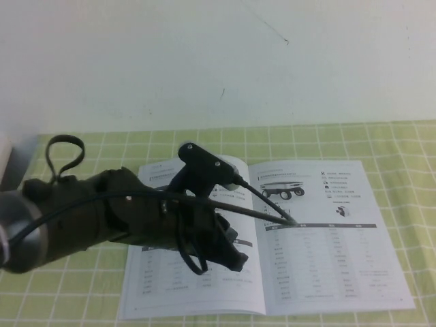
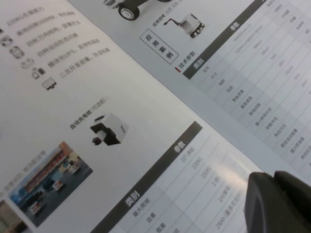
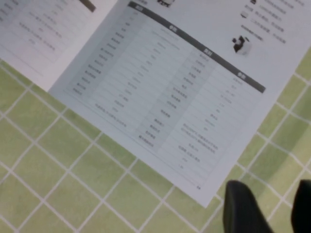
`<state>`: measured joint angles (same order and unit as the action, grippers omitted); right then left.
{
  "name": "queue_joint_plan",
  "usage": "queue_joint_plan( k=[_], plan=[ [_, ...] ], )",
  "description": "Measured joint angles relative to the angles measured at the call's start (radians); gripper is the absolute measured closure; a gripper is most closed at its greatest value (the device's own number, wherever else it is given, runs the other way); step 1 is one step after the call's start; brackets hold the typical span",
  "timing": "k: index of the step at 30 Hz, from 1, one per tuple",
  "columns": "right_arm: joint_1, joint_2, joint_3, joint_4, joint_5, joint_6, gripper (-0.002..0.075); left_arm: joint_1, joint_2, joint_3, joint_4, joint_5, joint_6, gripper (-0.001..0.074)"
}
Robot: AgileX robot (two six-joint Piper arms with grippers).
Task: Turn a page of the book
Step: Open the closed book
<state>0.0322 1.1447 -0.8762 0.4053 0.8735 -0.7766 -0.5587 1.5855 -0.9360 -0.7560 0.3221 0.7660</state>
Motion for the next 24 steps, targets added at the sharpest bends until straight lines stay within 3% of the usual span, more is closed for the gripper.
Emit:
queue_joint_plan(
  k=[6, 15, 17, 22, 24],
  plan=[
    [0.077, 0.15, -0.081, -0.099, -0.018, 0.081, 0.0531, -0.006, 0.145, -0.063, -0.056, -0.008, 0.002, 0.0738],
    [0.089, 0.3, -0.09, -0.259, -0.118, 0.376, 0.0529, -0.006, 0.28, -0.076, -0.118, 0.007, 0.002, 0.0738],
    [0.089, 0.326, -0.09, -0.259, -0.155, 0.403, 0.05, -0.006, 0.296, -0.078, -0.13, 0.007, 0.002, 0.0738],
    [0.089, 0.403, -0.092, -0.235, -0.202, 0.419, 0.0298, -0.006, 0.302, -0.085, -0.145, 0.022, 0.002, 0.0738],
    [0.089, 0.438, -0.092, -0.224, -0.209, 0.42, 0.0252, -0.006, 0.302, -0.085, -0.145, 0.026, 0.002, 0.0738]
  ],
)
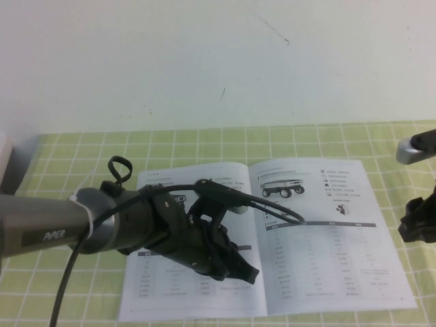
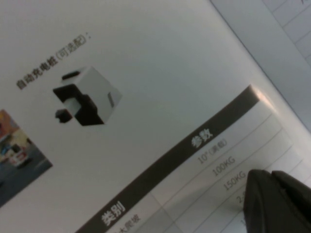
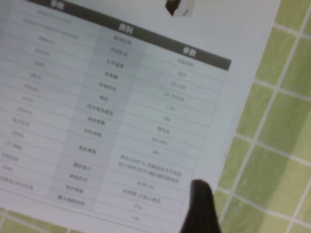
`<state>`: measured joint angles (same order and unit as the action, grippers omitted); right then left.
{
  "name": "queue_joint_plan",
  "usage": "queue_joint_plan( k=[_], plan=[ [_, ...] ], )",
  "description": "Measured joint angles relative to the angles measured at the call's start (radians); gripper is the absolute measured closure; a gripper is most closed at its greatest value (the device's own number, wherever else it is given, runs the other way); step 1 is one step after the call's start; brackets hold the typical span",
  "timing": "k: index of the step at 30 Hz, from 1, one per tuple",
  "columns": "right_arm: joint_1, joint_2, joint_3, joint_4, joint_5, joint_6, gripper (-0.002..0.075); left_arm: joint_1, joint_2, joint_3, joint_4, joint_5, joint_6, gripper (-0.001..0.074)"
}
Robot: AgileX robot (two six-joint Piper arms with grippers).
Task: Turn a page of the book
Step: Open the closed book
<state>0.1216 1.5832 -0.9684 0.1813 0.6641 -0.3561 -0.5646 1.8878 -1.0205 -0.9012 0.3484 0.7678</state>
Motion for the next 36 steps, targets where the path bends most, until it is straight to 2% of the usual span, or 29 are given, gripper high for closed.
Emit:
queue_joint_plan(
  k=[4, 13, 36],
  plan=[
    [0.0, 0.069, 0.0, 0.045, -0.011, 0.0, 0.0224, 0.0, 0.0, 0.0, -0.002, 0.0, 0.0, 0.0738],
    [0.0, 0.18, -0.001, 0.137, -0.064, 0.0, 0.0219, 0.0, 0.0, 0.0, -0.004, 0.0, 0.0, 0.0738],
    [0.0, 0.264, -0.003, 0.285, -0.126, -0.062, 0.0218, 0.0, 0.0, 0.0, -0.004, 0.0, 0.0, 0.0738]
  ],
)
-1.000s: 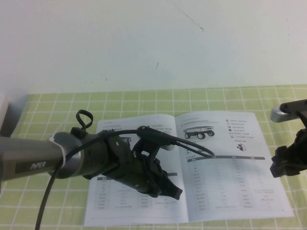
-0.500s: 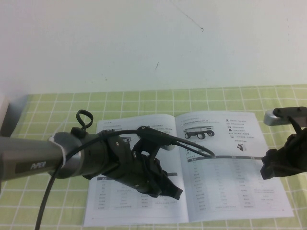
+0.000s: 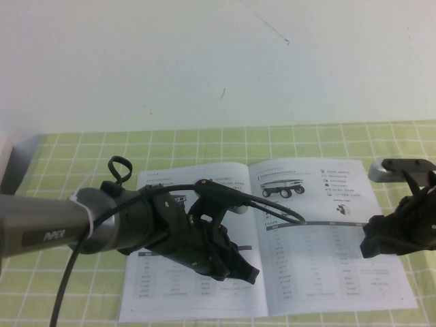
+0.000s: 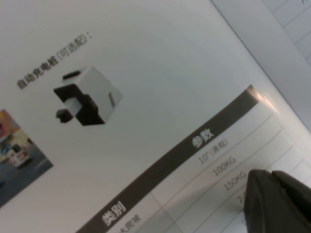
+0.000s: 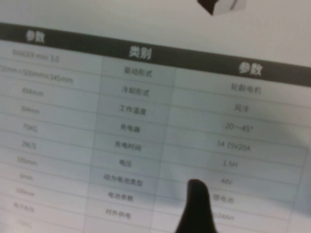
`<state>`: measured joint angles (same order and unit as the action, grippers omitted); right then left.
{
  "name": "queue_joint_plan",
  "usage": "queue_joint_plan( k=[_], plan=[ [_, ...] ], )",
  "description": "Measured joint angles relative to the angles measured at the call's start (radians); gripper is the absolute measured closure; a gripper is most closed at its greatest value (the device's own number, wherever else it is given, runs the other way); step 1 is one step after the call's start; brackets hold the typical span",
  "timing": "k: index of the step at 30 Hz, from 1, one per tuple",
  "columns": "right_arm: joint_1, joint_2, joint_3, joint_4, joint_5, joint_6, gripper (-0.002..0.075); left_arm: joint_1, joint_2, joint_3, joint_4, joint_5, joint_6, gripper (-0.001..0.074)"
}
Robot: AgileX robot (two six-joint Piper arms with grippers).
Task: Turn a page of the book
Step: Open the closed book
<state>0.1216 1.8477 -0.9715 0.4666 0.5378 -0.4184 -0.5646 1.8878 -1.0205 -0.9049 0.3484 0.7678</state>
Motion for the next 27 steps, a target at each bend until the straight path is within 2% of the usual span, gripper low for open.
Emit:
queue_joint_plan(
  k=[20, 27],
  plan=[
    [0.0, 0.0, 0.0, 0.049, 0.0, -0.032, 0.0218, 0.0, 0.0, 0.0, 0.0, 0.0, 0.0, 0.0738],
    [0.0, -0.018, -0.009, -0.067, 0.053, -0.026, 0.0228, 0.0, 0.0, 0.0, -0.002, 0.0, 0.0, 0.0738]
  ],
)
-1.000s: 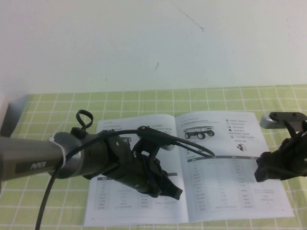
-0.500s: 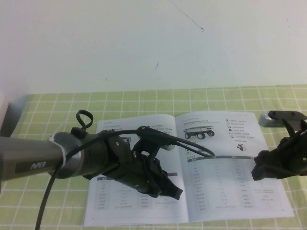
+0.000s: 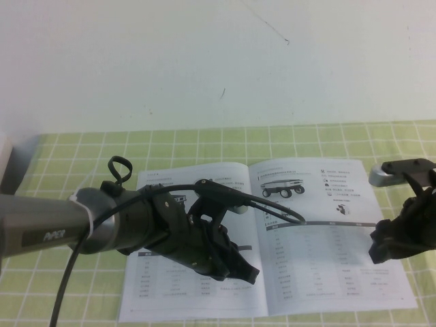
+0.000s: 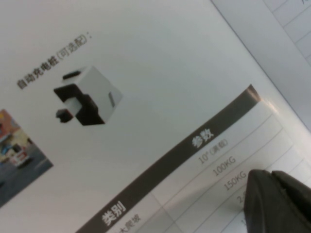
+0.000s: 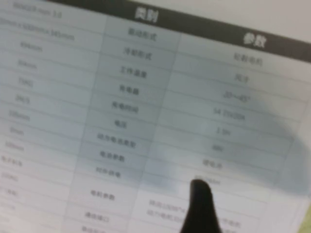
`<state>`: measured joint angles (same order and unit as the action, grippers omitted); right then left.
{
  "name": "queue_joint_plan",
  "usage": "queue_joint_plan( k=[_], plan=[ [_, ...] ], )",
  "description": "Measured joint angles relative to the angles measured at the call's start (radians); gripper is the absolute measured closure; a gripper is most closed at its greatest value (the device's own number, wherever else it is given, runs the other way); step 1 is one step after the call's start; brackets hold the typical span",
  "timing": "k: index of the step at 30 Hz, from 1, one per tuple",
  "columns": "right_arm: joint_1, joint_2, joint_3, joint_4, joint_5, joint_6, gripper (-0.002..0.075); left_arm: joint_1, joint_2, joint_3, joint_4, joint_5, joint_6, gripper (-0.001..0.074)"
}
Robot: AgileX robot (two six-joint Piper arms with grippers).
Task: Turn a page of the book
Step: Open the closed book
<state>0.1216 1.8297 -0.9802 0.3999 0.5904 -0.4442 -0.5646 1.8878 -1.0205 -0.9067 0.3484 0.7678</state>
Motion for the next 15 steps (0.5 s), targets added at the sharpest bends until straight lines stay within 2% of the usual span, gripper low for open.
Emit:
queue_joint_plan(
  k=[2, 6, 11, 13, 15],
  plan=[
    [0.0, -0.024, 0.0, -0.052, 0.02, 0.019, 0.0263, 0.0, 0.0, 0.0, 0.0, 0.0, 0.0, 0.0738],
    [0.0, -0.091, 0.008, -0.097, 0.047, 0.033, 0.0387, 0.0, 0.0, 0.0, 0.0, 0.0, 0.0, 0.0738],
    [0.016, -0.188, 0.178, -0.036, -0.101, 0.039, 0.0552, 0.0, 0.001, 0.0, 0.0, 0.002, 0.0, 0.0738],
    [0.022, -0.197, 0.24, 0.011, -0.163, 0.037, 0.0586, 0.0, 0.001, -0.001, 0.0, 0.005, 0.0, 0.0738],
    [0.022, -0.195, 0.269, 0.042, -0.199, 0.016, 0.0583, 0.0, 0.001, -0.001, -0.002, 0.007, 0.0, 0.0738]
  ],
)
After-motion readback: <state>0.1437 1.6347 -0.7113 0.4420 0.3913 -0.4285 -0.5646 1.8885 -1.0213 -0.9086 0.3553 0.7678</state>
